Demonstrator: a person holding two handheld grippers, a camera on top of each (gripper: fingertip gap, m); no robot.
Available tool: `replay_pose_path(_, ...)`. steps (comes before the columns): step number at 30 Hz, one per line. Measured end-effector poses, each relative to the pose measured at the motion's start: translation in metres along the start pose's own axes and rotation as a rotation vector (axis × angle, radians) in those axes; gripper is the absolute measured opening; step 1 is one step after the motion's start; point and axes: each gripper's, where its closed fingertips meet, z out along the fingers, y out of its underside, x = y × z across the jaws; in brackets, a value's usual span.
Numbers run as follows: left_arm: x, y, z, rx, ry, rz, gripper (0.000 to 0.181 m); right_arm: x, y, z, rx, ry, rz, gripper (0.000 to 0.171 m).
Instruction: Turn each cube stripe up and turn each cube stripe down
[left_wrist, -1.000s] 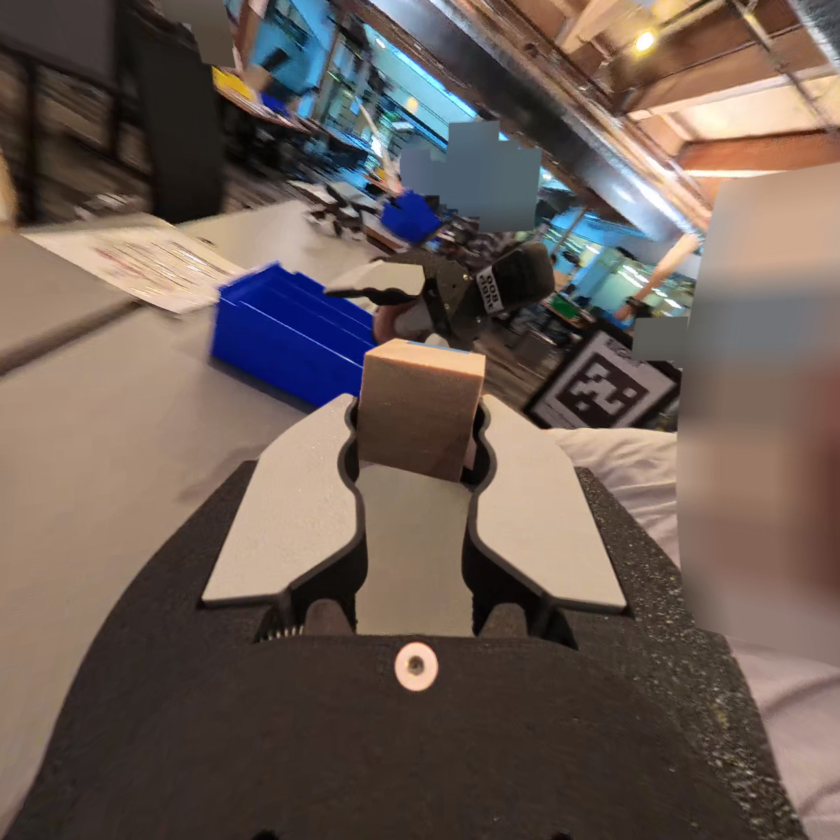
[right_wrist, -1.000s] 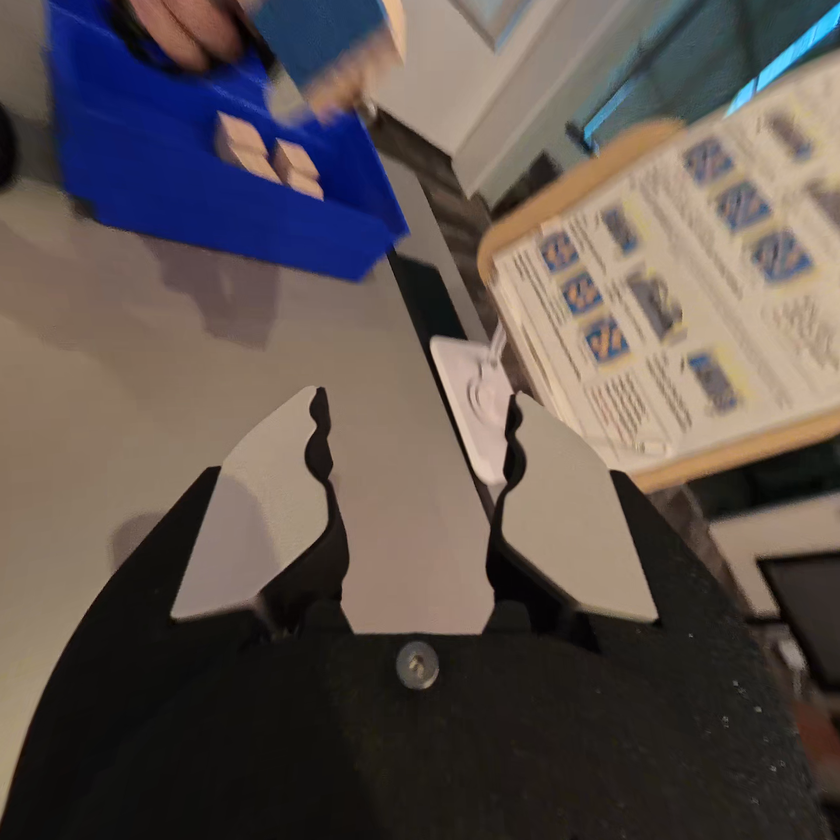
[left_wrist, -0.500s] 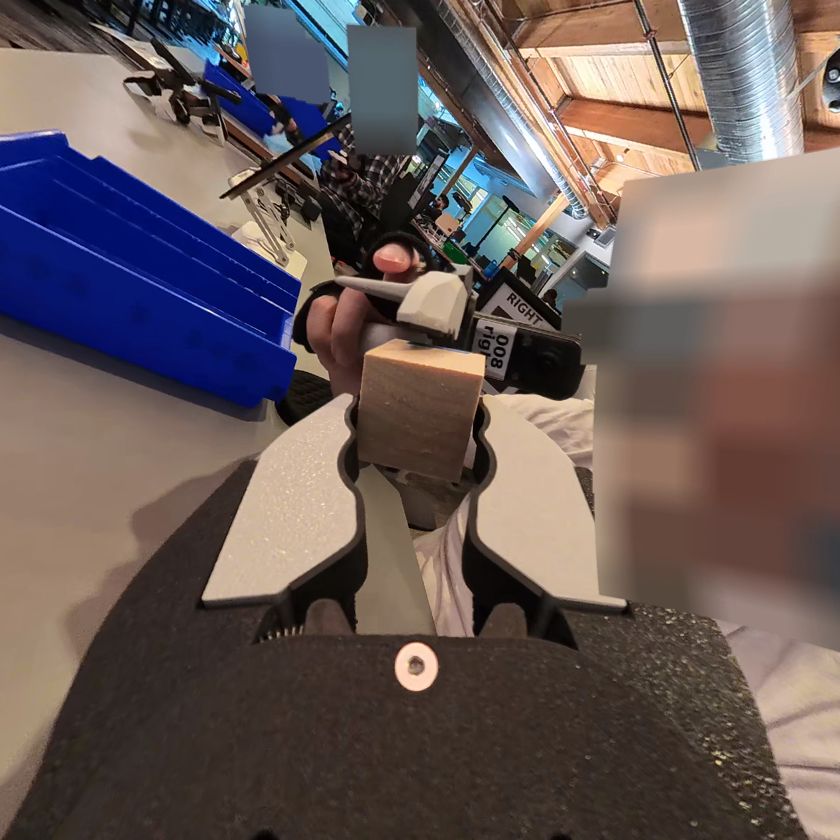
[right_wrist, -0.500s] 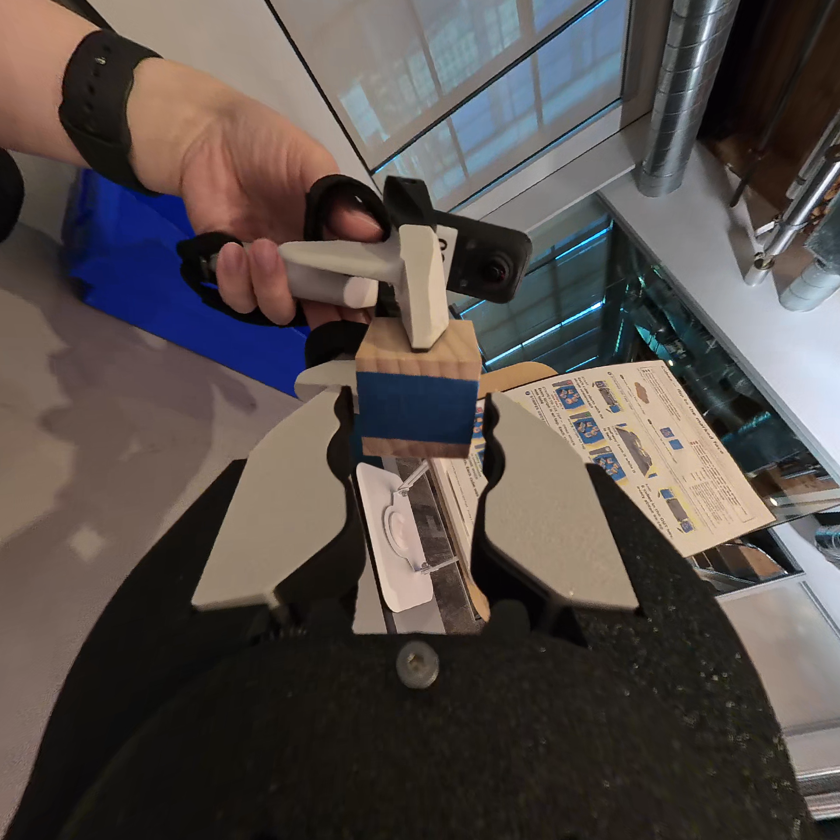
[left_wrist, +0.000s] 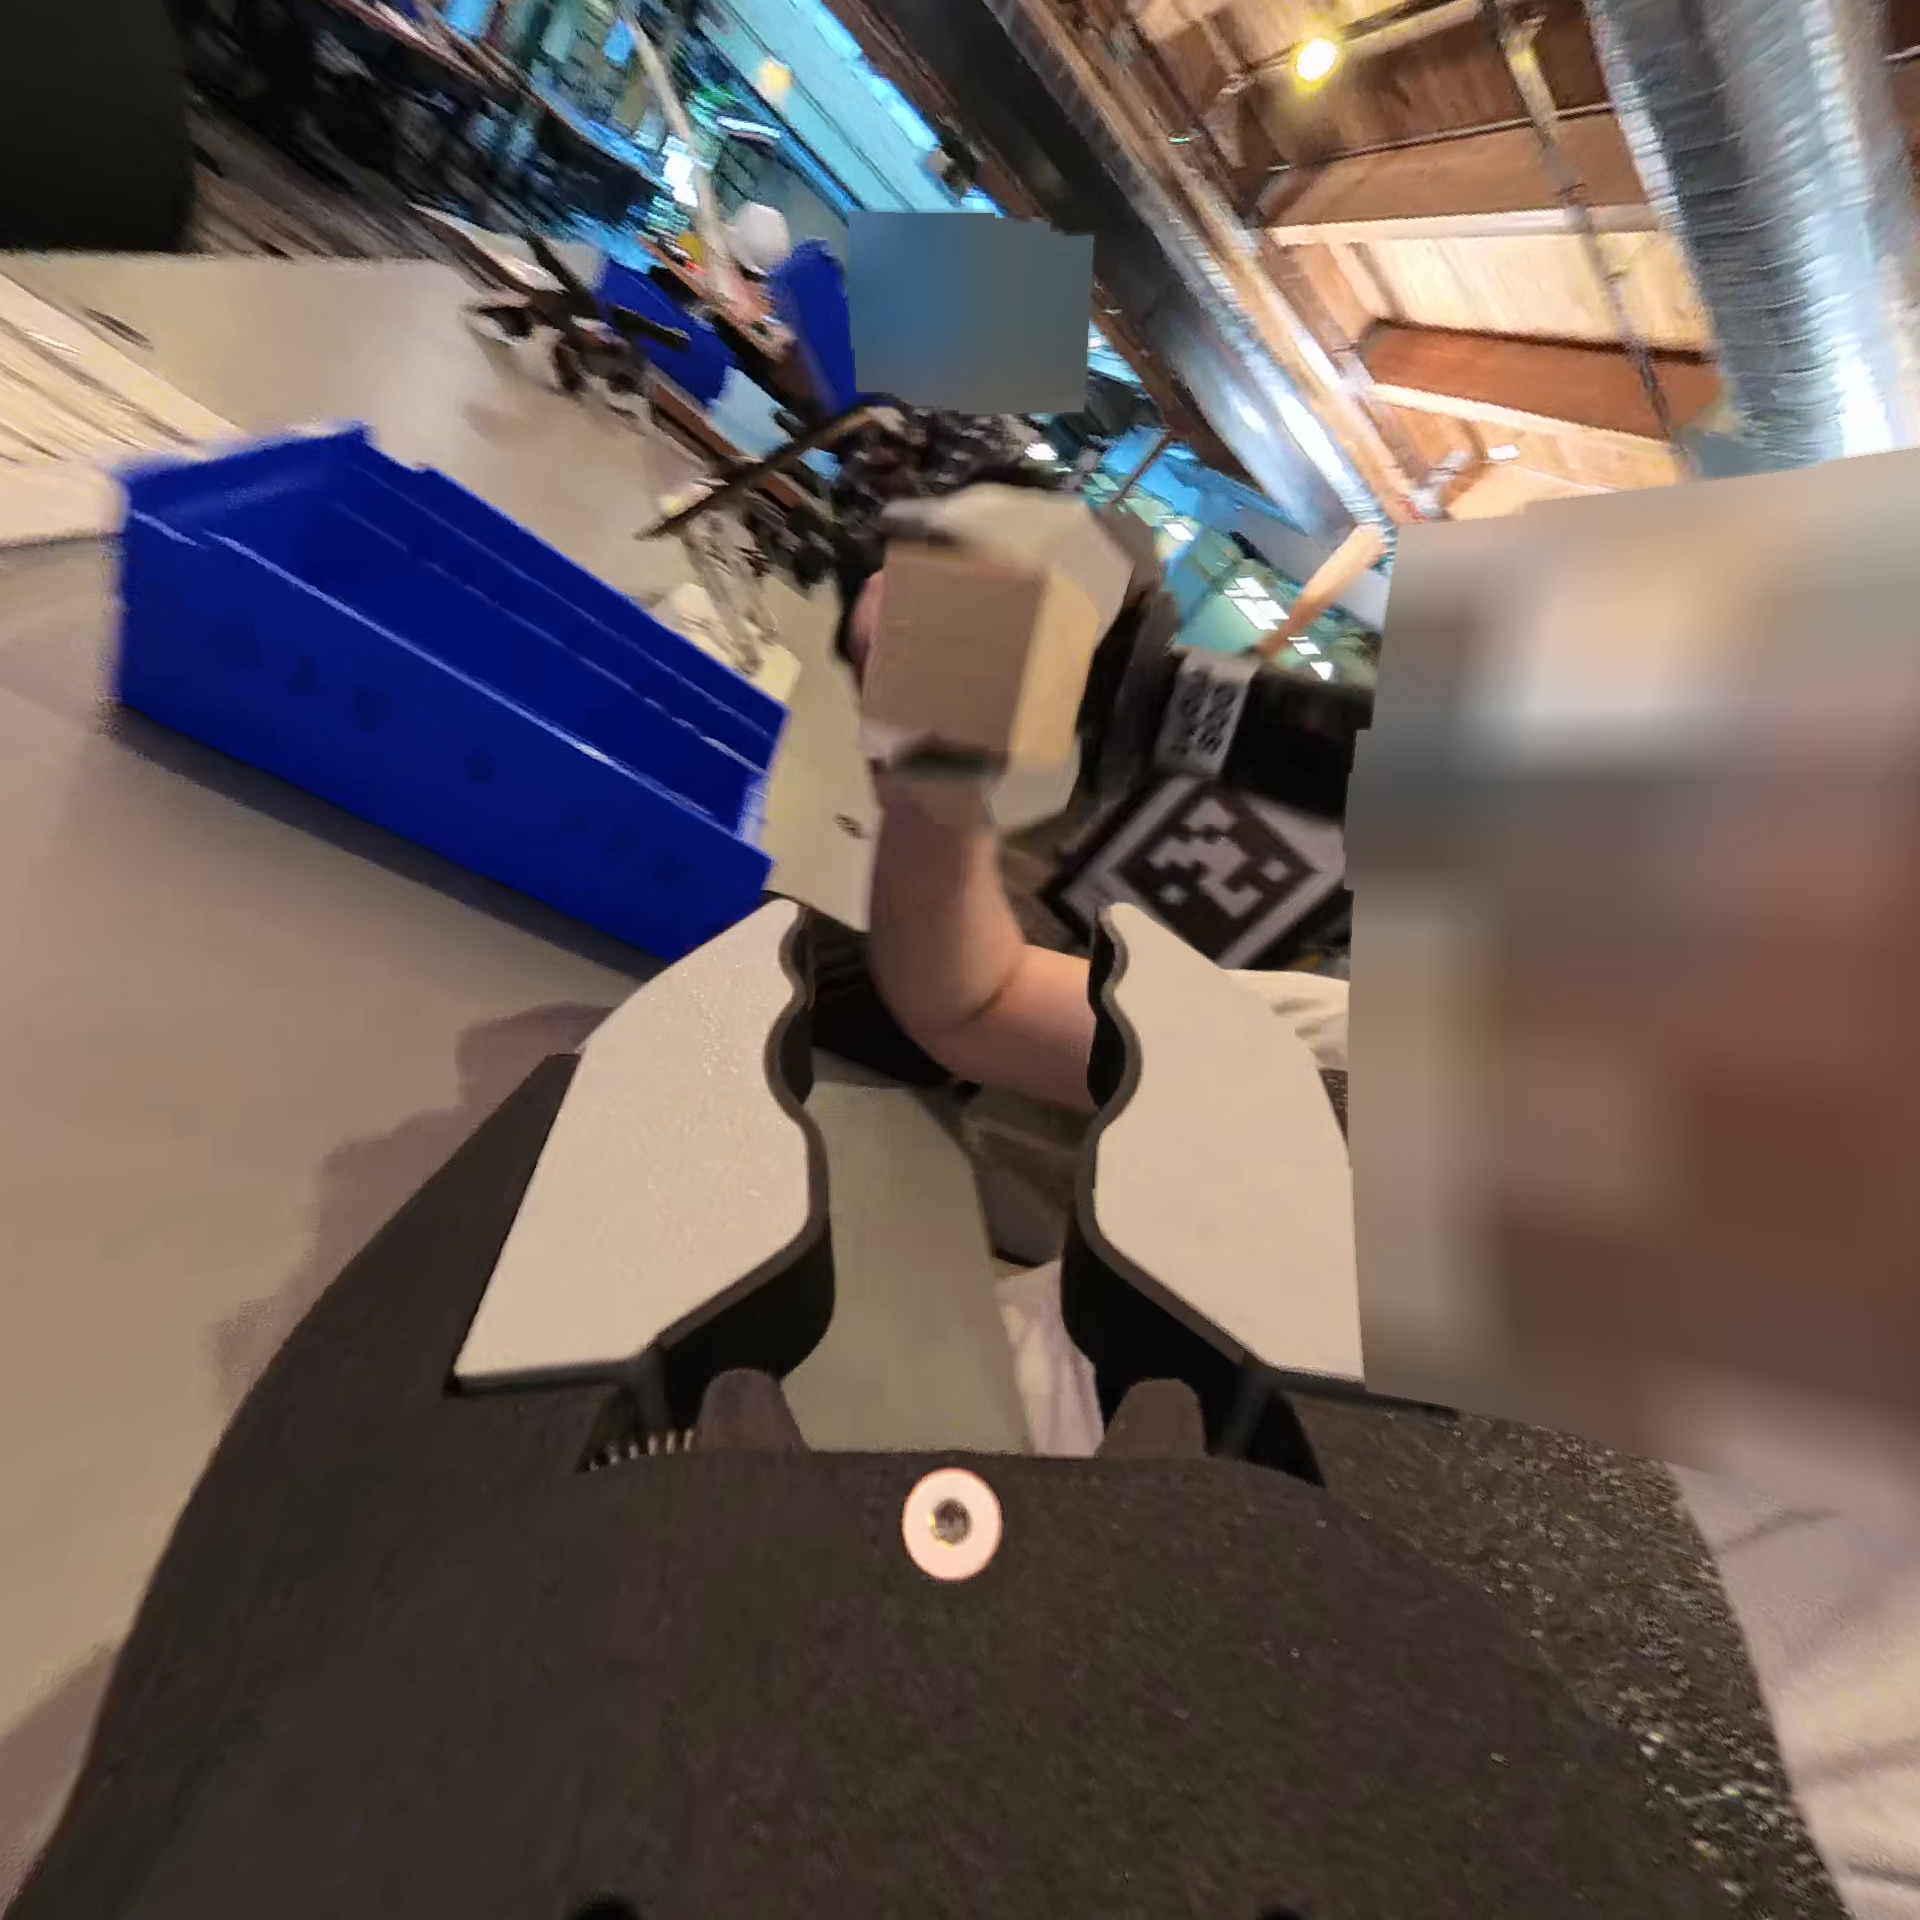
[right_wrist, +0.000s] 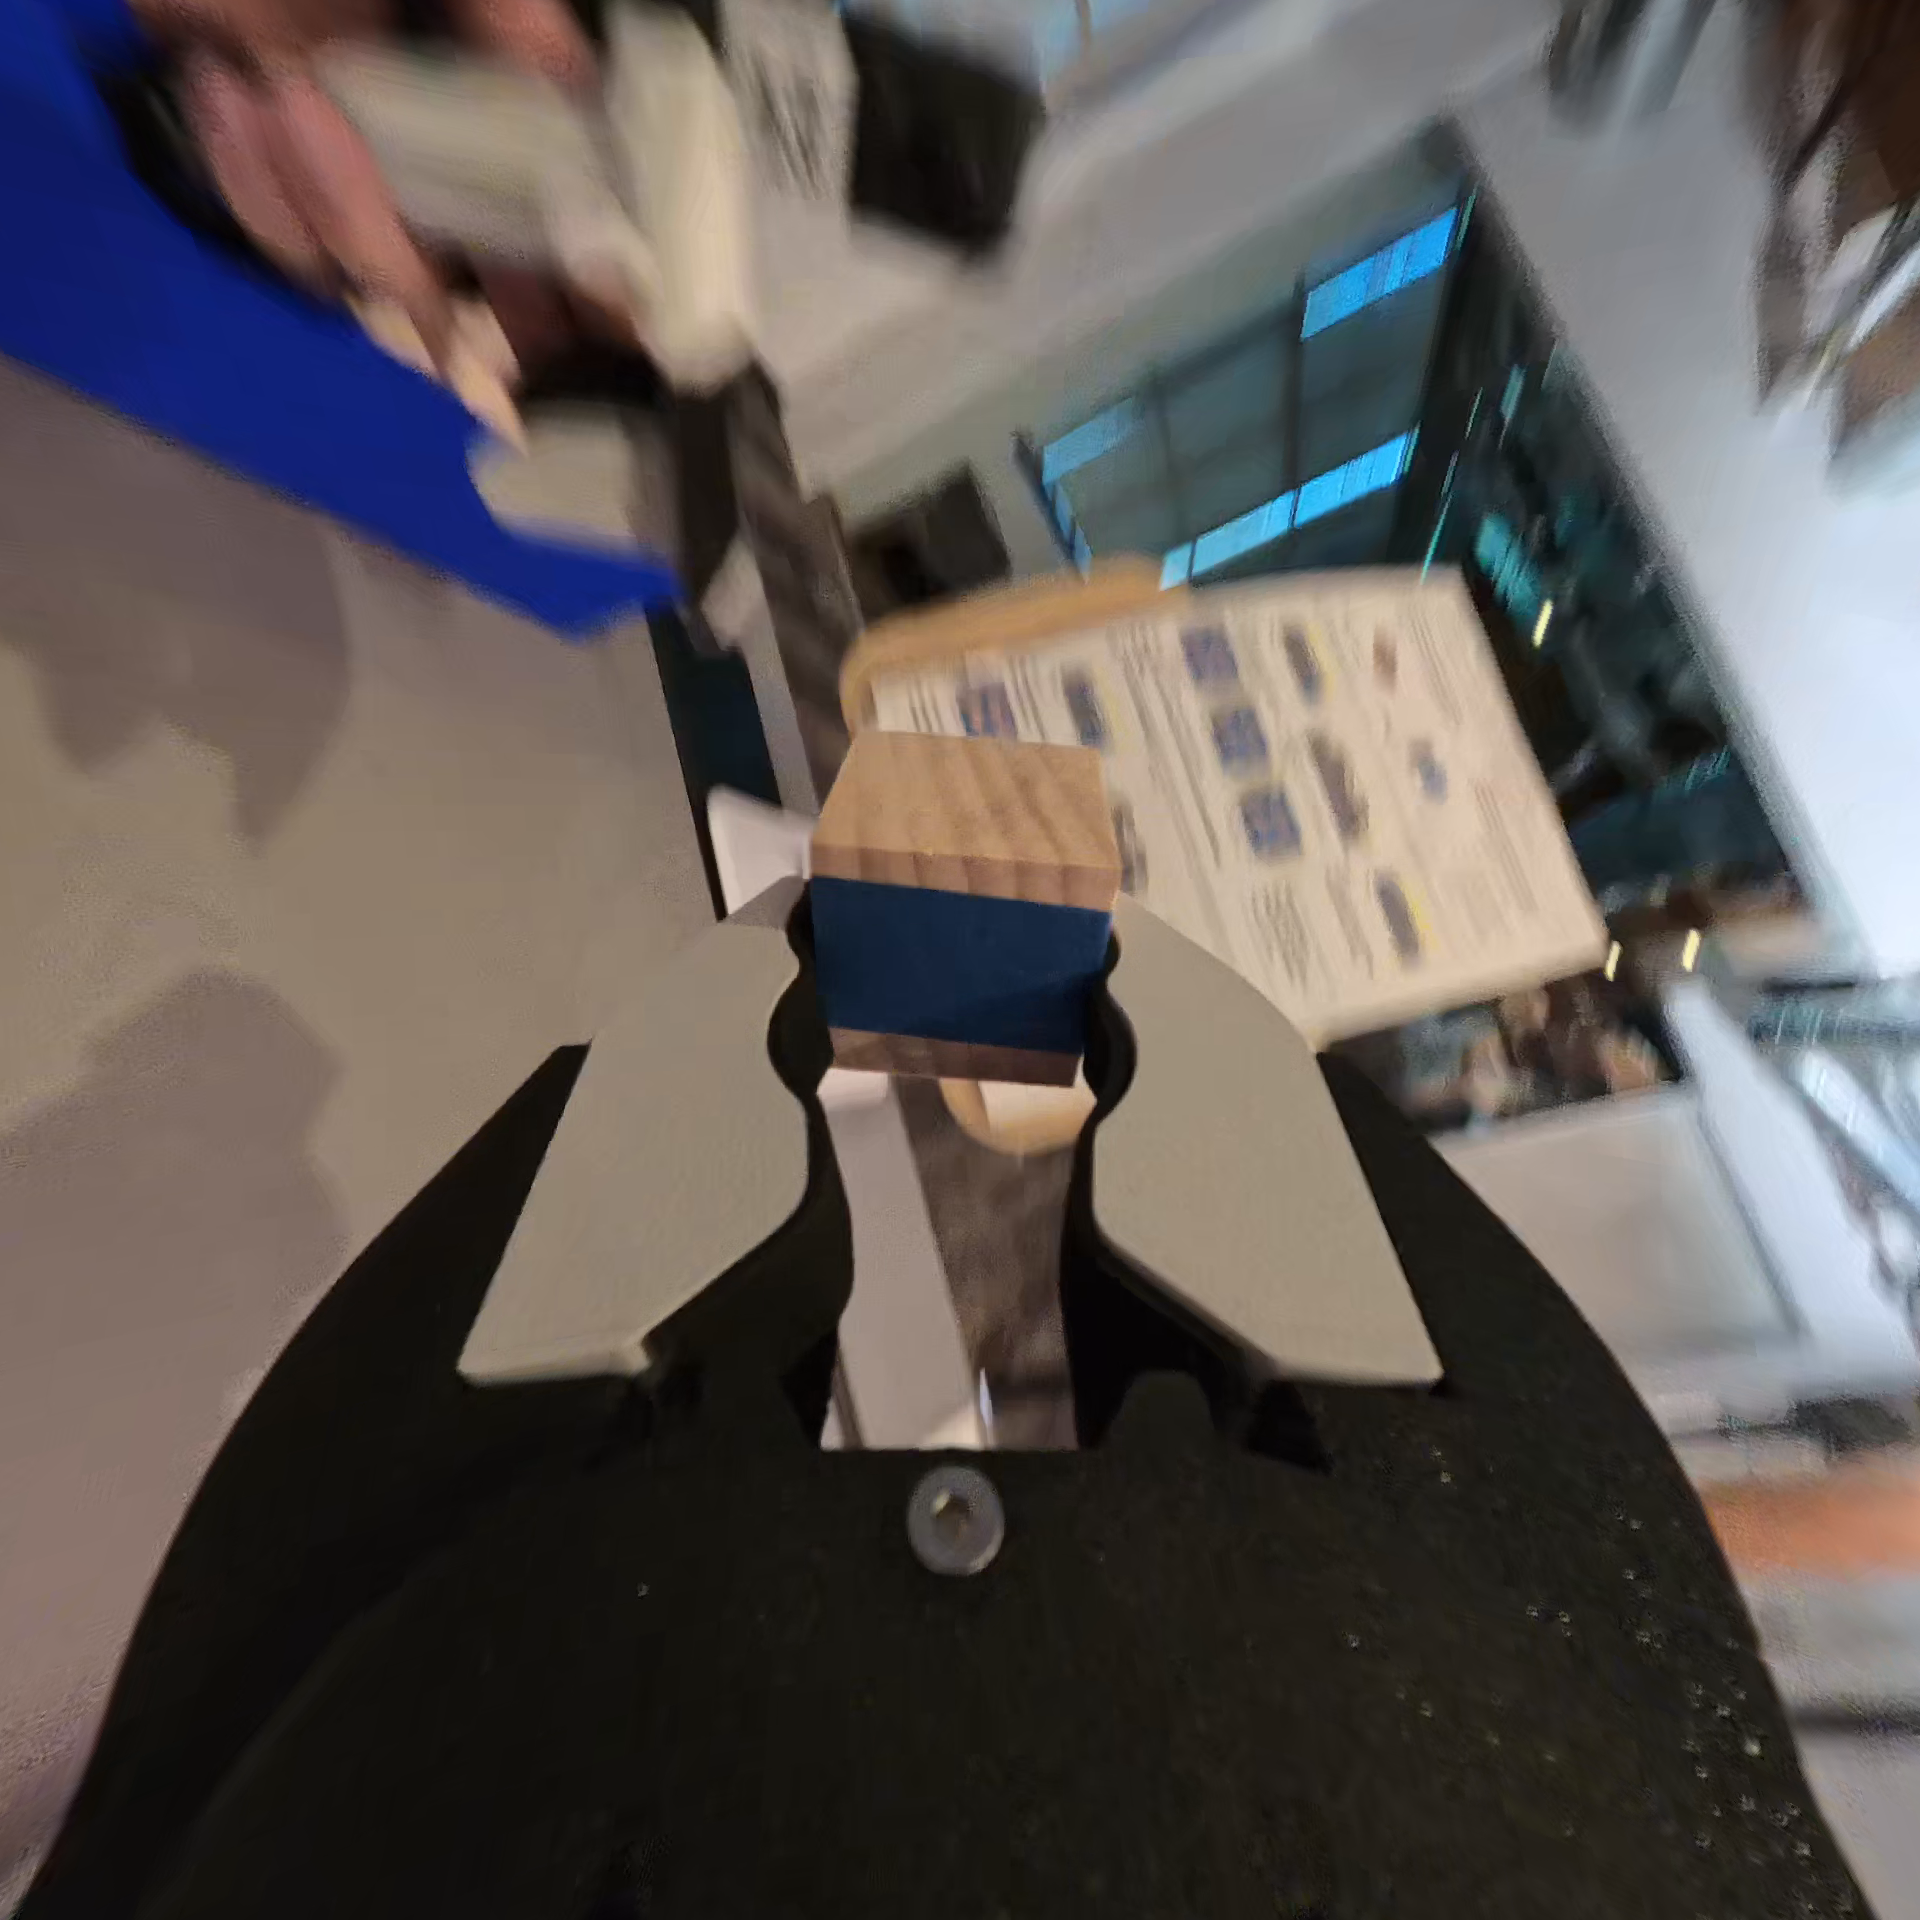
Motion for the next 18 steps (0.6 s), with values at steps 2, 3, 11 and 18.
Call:
replay_pose_path(2,-0.009,-0.004,-0.011,0.000,-0.106,0.060,0.050,0.026,0.070,-0.023,-0.240,-0.043,0.147,0.046)
replay_pose_path(3,-0.010,-0.004,-0.014,-0.009,-0.128,0.080,0.050,0.031,0.109,-0.037,-0.345,-0.077,0.248,0.046)
replay_pose_path(11,-0.006,0.007,-0.011,-0.083,-0.108,0.094,0.042,-0.070,0.318,-0.083,-0.883,-0.546,0.497,0.046)
replay_pose_path(18,-0.011,0.011,-0.011,-0.106,-0.107,0.079,0.038,-0.107,0.328,-0.058,-0.917,-0.865,0.421,0.046)
